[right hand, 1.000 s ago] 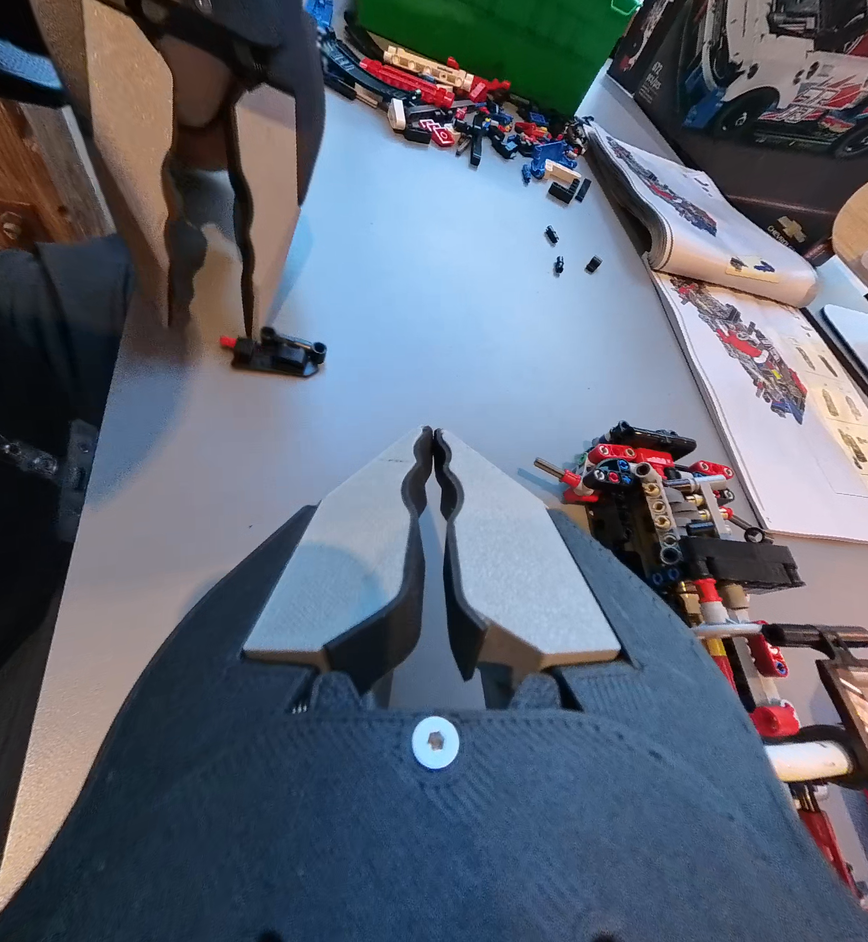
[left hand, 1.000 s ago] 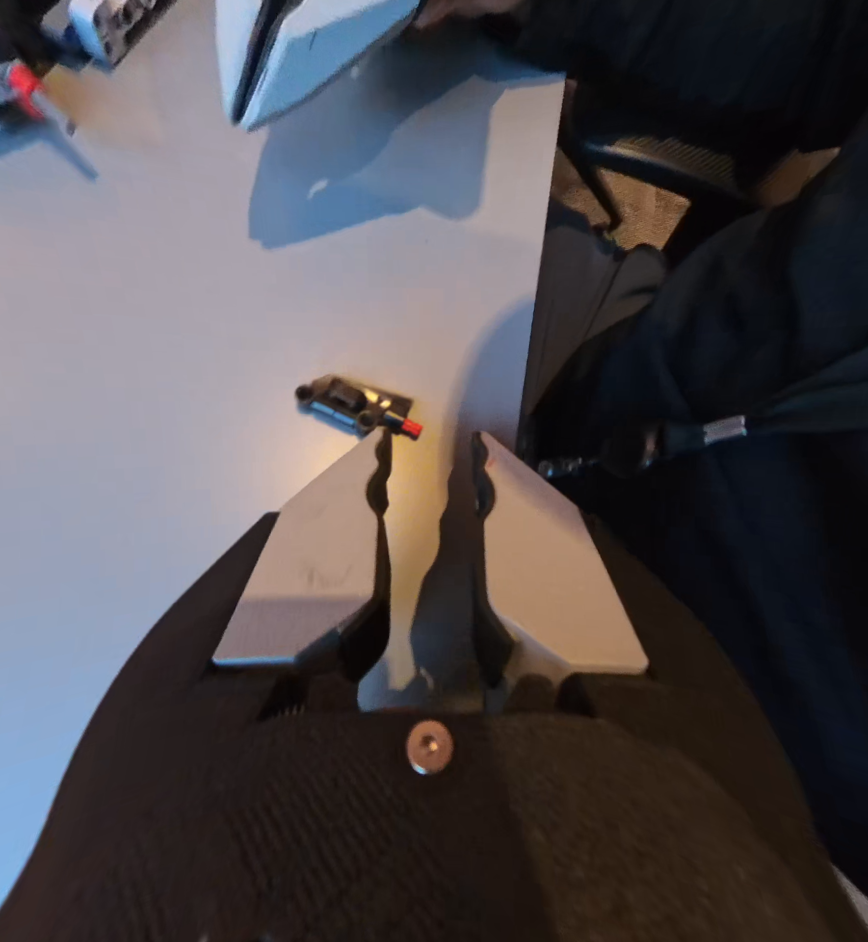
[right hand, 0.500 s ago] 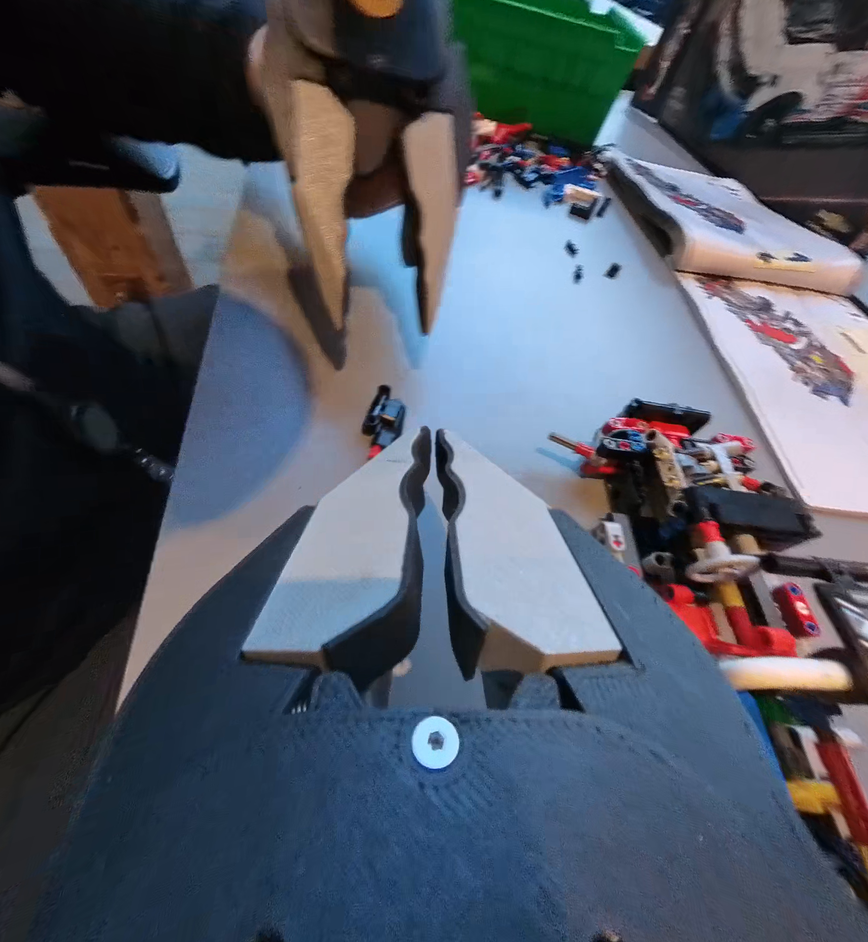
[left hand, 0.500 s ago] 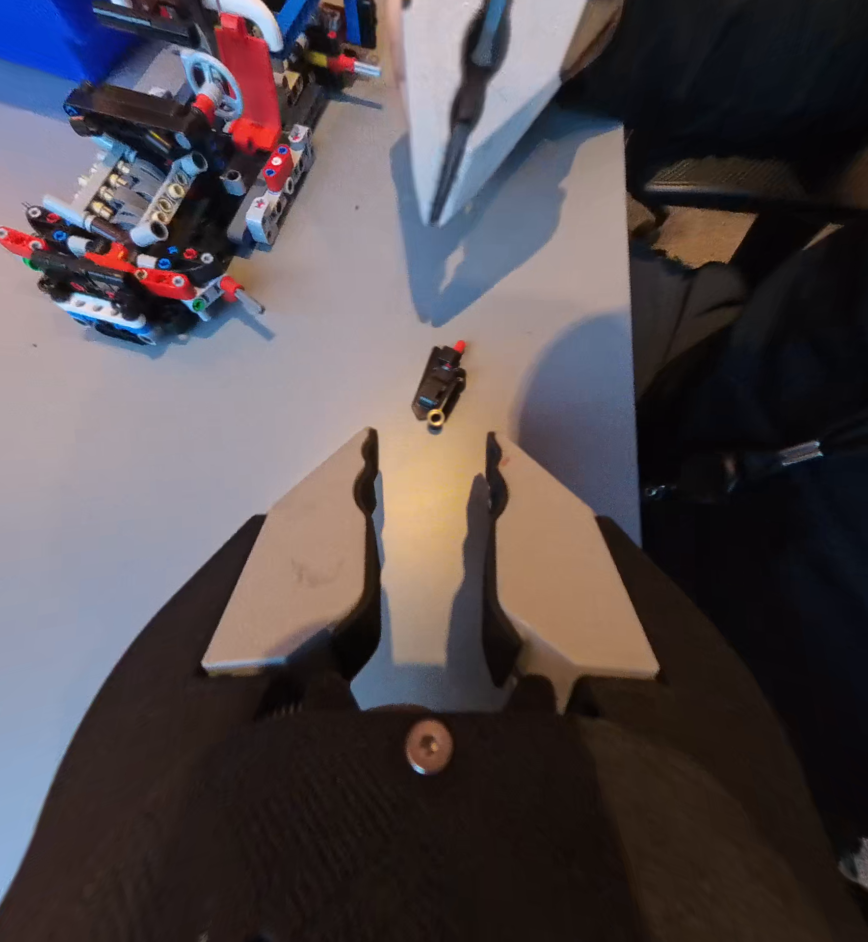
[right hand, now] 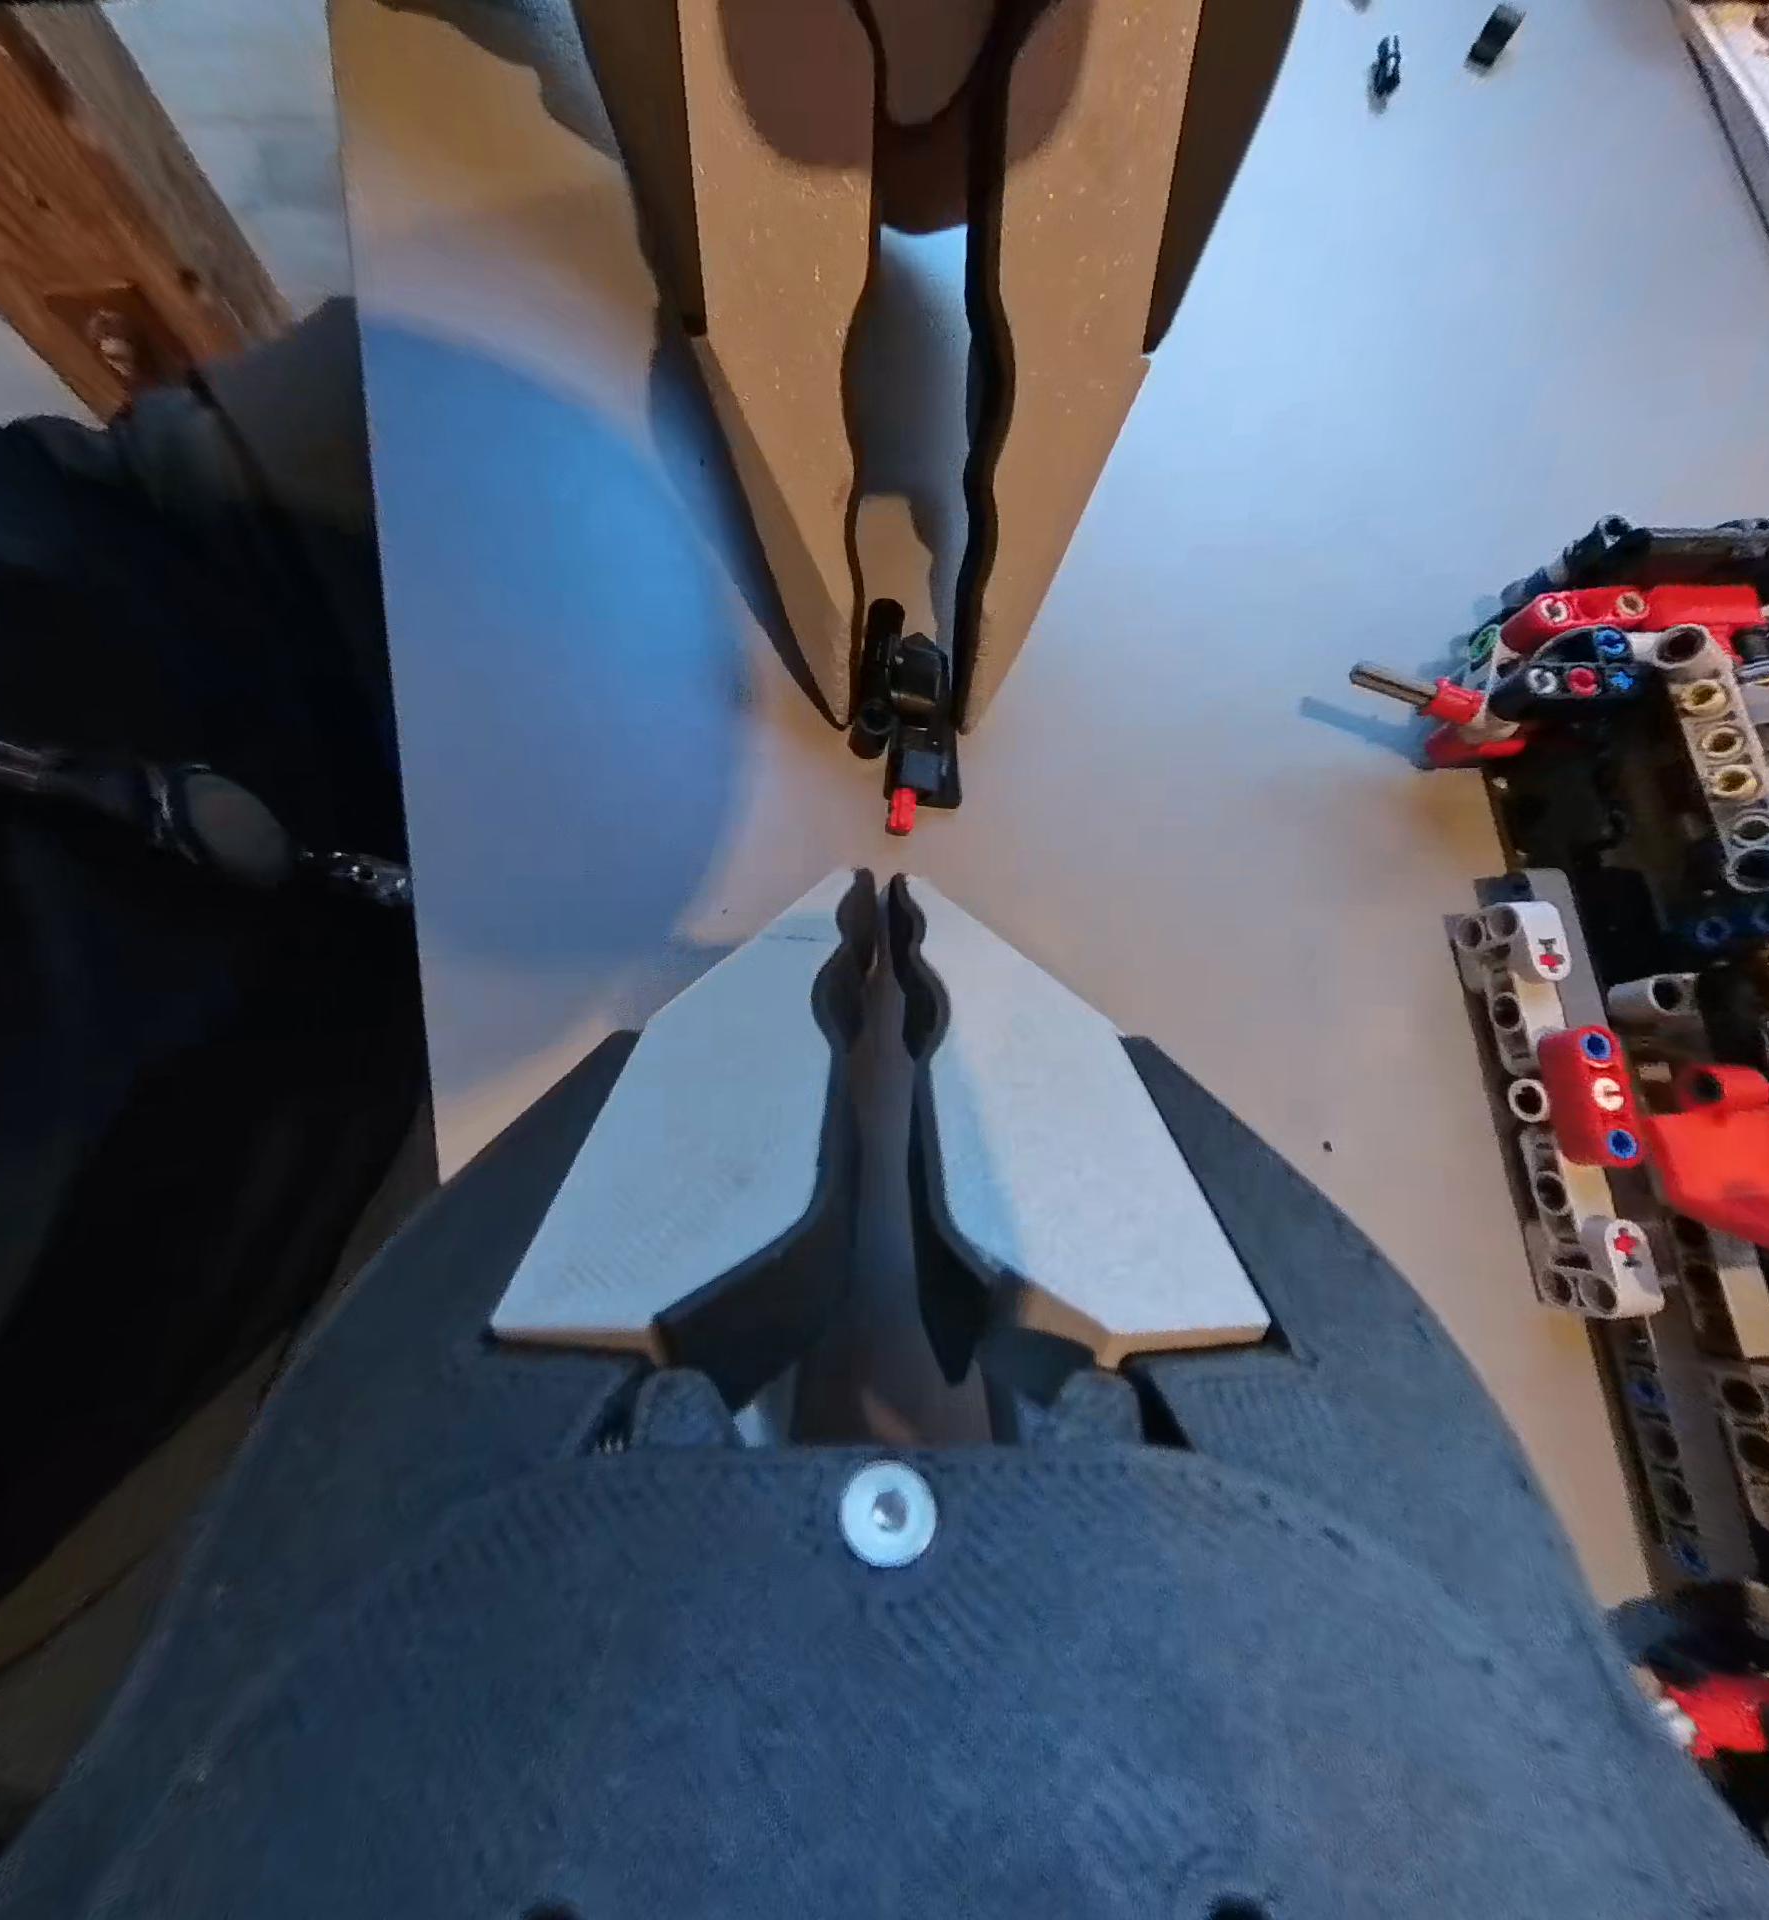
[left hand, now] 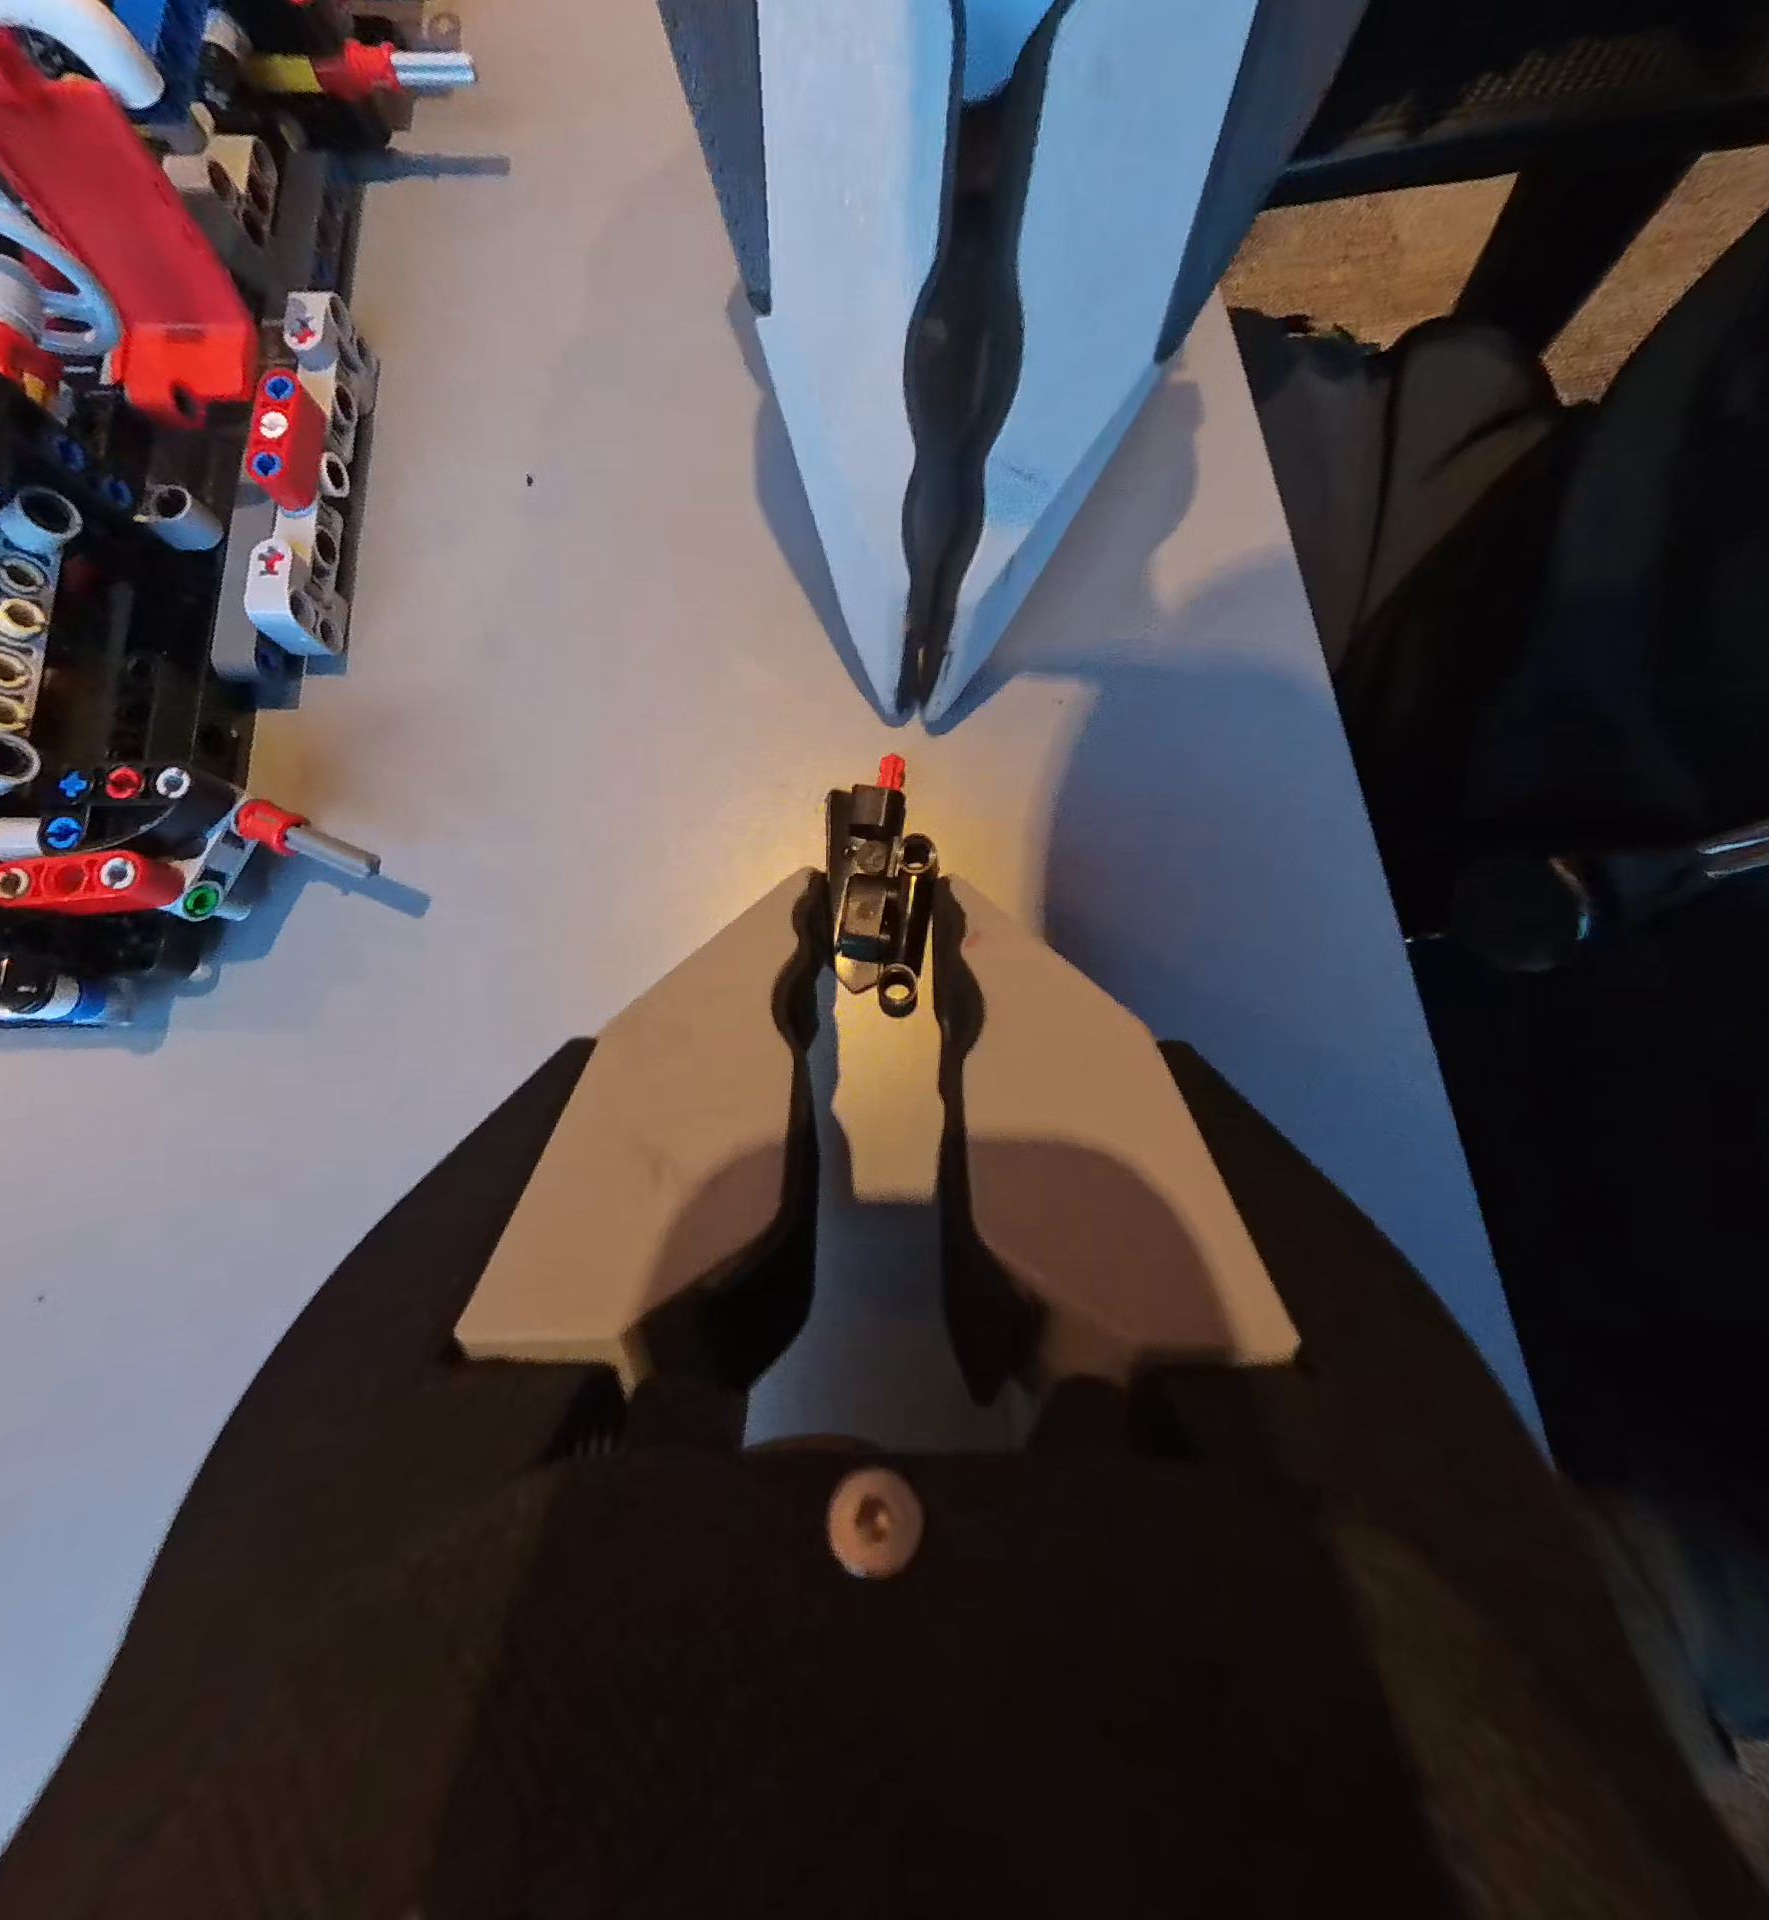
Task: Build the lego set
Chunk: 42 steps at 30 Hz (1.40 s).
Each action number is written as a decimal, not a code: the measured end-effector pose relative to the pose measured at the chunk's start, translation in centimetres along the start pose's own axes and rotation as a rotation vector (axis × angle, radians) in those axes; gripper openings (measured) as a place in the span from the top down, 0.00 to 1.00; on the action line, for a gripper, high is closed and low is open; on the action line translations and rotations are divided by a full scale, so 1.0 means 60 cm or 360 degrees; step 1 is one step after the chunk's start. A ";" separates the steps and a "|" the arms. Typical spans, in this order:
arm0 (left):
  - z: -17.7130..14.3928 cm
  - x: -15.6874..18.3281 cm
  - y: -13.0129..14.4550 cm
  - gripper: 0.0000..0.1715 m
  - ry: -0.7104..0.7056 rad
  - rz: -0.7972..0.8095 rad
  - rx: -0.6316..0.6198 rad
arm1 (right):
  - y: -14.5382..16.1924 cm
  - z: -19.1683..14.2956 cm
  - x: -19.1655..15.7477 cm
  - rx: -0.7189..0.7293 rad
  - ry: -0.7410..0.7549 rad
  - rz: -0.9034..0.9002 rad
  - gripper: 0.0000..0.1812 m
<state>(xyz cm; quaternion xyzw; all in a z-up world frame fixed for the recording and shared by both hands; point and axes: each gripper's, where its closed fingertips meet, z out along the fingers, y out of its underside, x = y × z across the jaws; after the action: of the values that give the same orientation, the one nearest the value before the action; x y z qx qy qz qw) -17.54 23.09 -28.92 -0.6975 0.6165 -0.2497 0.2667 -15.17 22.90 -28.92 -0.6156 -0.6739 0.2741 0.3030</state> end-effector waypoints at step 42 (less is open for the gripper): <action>0.002 -0.001 -0.001 0.91 -0.0019 0.0015 0.0093 | -0.018 0.022 0.009 -0.0007 -0.0115 -0.0009 1.00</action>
<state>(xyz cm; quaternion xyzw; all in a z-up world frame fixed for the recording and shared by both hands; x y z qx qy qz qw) -17.43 23.19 -28.96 -0.6879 0.6106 -0.2621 0.2919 -16.88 23.34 -28.96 -0.6040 -0.6868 0.2937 0.2778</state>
